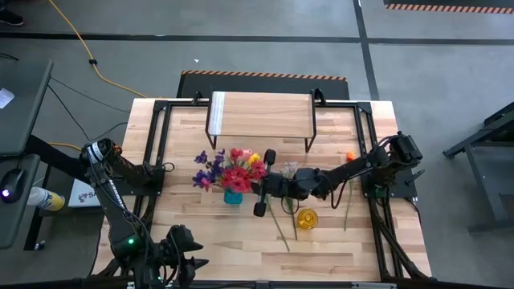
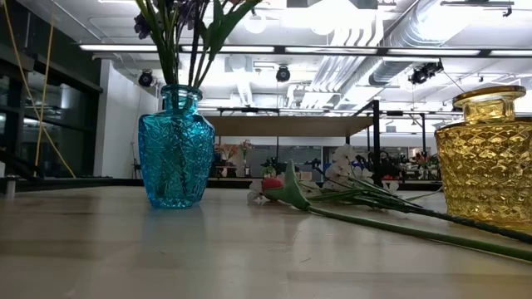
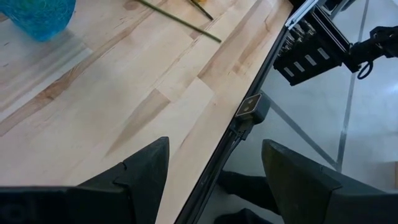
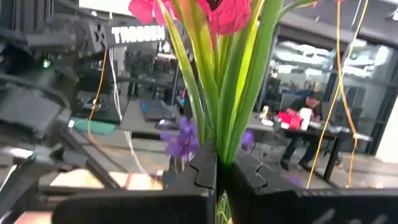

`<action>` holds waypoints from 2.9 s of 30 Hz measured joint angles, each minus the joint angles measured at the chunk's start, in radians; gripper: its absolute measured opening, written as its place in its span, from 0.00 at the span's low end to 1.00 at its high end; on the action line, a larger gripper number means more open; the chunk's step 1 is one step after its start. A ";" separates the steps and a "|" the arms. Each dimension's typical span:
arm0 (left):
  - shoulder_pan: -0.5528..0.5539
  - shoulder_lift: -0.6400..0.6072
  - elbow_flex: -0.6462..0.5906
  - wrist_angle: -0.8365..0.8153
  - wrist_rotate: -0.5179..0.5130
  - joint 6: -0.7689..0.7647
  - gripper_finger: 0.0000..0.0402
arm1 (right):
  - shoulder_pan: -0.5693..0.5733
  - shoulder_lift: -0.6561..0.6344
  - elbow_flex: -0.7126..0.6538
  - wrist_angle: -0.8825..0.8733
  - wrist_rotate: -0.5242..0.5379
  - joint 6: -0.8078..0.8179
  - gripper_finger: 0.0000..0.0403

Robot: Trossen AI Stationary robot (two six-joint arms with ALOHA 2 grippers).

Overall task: Pick and place flowers into a vace then onto a shelf
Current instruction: Put the red flowers into the blue vase, then put the white flowers into the yellow vase

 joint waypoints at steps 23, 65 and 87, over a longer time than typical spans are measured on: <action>0.000 0.000 0.000 0.000 -0.001 0.000 0.71 | -0.002 -0.001 -0.001 -0.102 -0.018 0.116 0.06; 0.000 0.000 0.000 0.001 -0.001 0.000 0.71 | 0.018 -0.010 -0.002 -0.367 -0.101 0.162 0.46; 0.000 0.000 0.000 0.001 -0.001 0.000 0.71 | 0.064 -0.173 -0.002 -0.704 -0.093 0.135 0.47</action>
